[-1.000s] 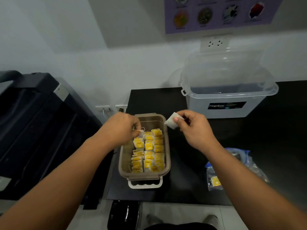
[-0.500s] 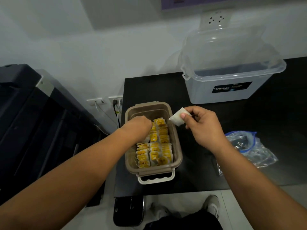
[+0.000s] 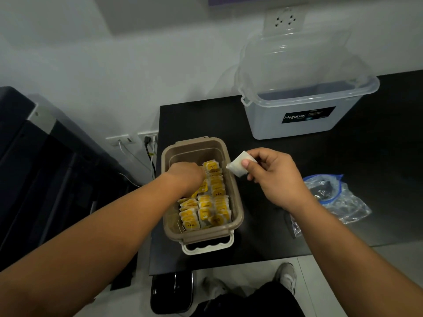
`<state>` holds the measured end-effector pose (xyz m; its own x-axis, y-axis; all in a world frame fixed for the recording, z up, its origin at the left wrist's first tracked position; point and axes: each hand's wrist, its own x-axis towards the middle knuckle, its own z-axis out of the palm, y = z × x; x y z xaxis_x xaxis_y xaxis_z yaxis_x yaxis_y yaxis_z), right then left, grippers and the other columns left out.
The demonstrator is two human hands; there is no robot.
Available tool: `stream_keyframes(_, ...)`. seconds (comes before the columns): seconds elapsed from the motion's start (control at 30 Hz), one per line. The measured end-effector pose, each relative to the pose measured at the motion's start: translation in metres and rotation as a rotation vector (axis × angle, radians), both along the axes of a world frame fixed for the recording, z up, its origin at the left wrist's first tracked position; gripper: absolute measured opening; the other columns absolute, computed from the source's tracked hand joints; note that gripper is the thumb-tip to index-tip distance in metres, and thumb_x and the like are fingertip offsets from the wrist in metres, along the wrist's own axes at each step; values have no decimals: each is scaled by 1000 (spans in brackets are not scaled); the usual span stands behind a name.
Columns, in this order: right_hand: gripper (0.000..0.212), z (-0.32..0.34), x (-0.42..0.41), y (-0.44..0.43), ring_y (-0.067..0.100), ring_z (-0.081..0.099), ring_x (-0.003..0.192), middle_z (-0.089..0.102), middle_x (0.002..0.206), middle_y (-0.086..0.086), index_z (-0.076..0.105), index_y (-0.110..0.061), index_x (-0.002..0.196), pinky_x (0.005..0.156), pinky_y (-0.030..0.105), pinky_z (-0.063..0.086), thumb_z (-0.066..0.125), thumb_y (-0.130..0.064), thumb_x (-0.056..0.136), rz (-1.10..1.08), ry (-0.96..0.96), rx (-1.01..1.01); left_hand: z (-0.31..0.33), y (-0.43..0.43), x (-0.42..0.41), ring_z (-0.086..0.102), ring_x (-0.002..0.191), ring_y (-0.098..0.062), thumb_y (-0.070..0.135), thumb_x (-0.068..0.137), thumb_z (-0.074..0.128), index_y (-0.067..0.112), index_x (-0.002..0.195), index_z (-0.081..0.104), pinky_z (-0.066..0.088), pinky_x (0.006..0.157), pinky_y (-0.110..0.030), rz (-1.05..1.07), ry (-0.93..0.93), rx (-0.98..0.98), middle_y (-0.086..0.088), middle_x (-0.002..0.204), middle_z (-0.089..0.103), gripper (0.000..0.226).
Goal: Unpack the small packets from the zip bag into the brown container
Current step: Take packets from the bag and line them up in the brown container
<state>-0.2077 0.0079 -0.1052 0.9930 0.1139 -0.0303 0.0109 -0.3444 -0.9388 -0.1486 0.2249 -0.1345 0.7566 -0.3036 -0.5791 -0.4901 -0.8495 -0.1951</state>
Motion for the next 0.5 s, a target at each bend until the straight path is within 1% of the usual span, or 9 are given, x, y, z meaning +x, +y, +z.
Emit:
stream_keyframes(0.07,22,3,2,3,9,71,80,74,88,-6,66,-43,96,80,31,60,68,-22,97,28,10,-23,7,1,-2,57,76,-21,8,90,65,13,100,63,58,75,-36,18,-11,-5,1,78,51,11)
stream_keyframes(0.1,22,5,3,5,9,71,82,74,90,-6,66,-43,96,82,33,60,68,-22,97,50,16,-37,12,2,-2,59,75,-20,11,89,67,16,96,62,58,75,-36,38,-26,-30,2,77,52,9)
stream_keyframes(0.17,20,11,6,12,5,71,87,73,93,-9,66,-43,98,84,31,60,68,-23,97,116,36,-58,23,8,-3,63,78,-19,17,88,70,18,91,62,59,77,-35,86,-75,-102,2,82,60,9)
stream_keyframes(0.2,18,14,7,16,2,70,90,73,95,-12,68,-43,99,84,29,59,69,-24,96,160,44,-76,28,12,-4,64,82,-18,20,87,71,19,95,67,59,78,-35,113,-100,-147,2,87,64,9)
stream_keyframes(0.23,16,18,10,20,0,68,93,72,98,-14,69,-42,101,85,26,58,69,-26,96,213,46,-111,32,17,-5,66,84,-17,23,88,70,21,101,71,58,79,-34,147,-127,-194,2,92,66,13)
stream_keyframes(0.3,13,24,15,32,-1,66,94,70,99,-16,71,-37,104,84,23,55,69,-27,96,355,49,-235,40,28,-9,65,88,-15,31,91,67,27,108,73,57,78,-33,211,-202,-297,4,96,68,19)
stream_keyframes(0.37,8,27,20,48,2,65,90,69,97,-13,72,-33,102,80,24,54,69,-29,96,517,80,-382,43,41,-18,63,92,-15,39,93,64,30,109,71,55,79,-34,265,-306,-401,5,100,68,20)
stream_keyframes(0.43,3,24,26,67,5,64,86,66,95,-10,69,-33,97,77,28,54,68,-31,96,663,124,-527,40,52,-29,59,100,-16,40,93,65,30,108,70,53,85,-37,337,-411,-526,5,106,68,19)
stream_keyframes(0.5,4,17,31,85,11,63,86,64,94,-7,64,-32,95,74,32,54,66,-30,98,775,155,-660,32,57,-40,51,113,-21,37,91,69,29,110,71,48,95,-39,414,-505,-608,4,123,63,21)
